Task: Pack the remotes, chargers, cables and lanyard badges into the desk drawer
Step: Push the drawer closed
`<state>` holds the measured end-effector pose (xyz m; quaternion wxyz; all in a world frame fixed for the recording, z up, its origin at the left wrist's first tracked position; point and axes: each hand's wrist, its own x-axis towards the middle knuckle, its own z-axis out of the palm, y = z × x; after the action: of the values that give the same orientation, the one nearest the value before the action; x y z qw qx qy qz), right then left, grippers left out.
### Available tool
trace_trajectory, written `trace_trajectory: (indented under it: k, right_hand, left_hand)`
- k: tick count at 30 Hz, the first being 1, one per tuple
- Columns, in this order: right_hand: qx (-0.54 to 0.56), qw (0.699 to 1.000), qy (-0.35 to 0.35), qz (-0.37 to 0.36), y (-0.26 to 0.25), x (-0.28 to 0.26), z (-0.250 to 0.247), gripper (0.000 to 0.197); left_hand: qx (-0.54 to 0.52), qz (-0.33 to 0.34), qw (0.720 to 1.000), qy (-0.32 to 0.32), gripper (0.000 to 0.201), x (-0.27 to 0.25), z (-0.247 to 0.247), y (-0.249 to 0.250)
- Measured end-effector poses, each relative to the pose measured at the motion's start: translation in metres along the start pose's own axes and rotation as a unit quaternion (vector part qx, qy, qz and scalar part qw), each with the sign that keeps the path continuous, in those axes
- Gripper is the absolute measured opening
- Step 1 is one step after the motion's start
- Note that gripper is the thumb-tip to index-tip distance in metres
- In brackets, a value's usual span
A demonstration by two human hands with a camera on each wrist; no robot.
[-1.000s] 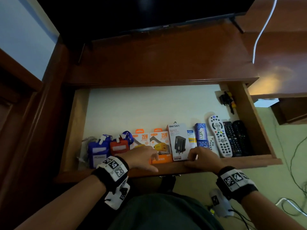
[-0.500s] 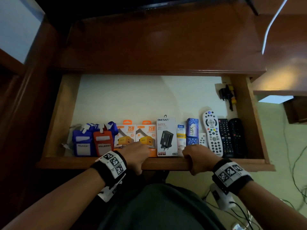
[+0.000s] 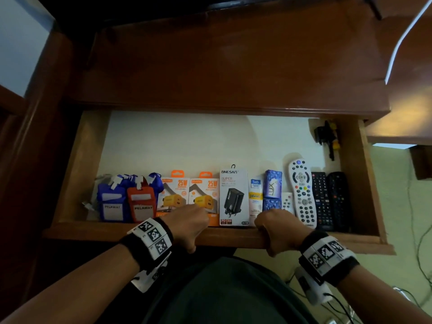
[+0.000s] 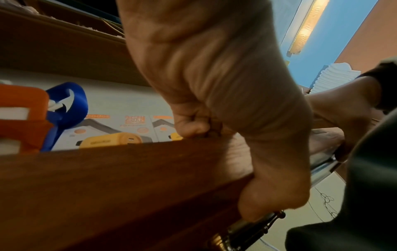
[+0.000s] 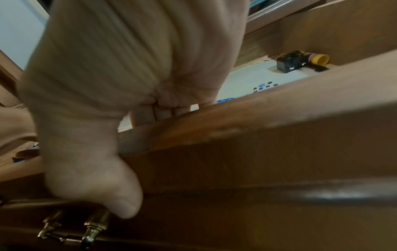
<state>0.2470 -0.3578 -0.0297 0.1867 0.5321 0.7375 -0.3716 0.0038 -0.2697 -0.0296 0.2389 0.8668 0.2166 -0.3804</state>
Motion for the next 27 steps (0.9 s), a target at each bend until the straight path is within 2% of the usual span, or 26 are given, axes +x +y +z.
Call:
trace_trajectory:
  k: [10,13,15,17,18,20,23,27]
  right_hand:
    - [0.006,0.995,0.081,0.061,0.036,0.043,-0.063,0.03]
    - [0.035,0.986,0.142,0.079,0.051,0.058,-0.08,0.026]
    - [0.033,0.972,0.22,0.081,0.057,0.065,-0.088,0.03]
    - [-0.028,0.947,0.31,0.084,0.058,0.071,-0.094,0.046]
    - [-0.055,0.93,0.35,0.095,0.057,0.074,-0.097,0.057]
    - [-0.067,0.91,0.386,0.14,0.058,0.081,-0.111,0.082]
    - [-0.05,0.912,0.364,0.179,0.07,0.094,-0.142,0.113]
    - [-0.038,0.932,0.297,0.206,0.099,0.117,-0.183,0.139]
  left_hand:
    - [0.024,-0.049,0.996,0.071,0.038,0.022,-0.074,-0.053]
    - [0.014,-0.054,0.993,0.105,0.034,0.032,-0.096,-0.074]
    - [0.01,-0.049,0.986,0.159,0.031,0.037,-0.108,-0.088]
    - [0.046,-0.043,0.969,0.238,0.044,0.04,-0.113,-0.1]
    - [0.079,-0.042,0.955,0.282,0.059,0.042,-0.115,-0.106]
    - [0.093,-0.059,0.931,0.349,0.092,0.045,-0.124,-0.121]
    - [0.049,-0.108,0.93,0.349,0.125,0.056,-0.149,-0.143]
    - [0.012,-0.164,0.929,0.333,0.142,0.075,-0.178,-0.166]
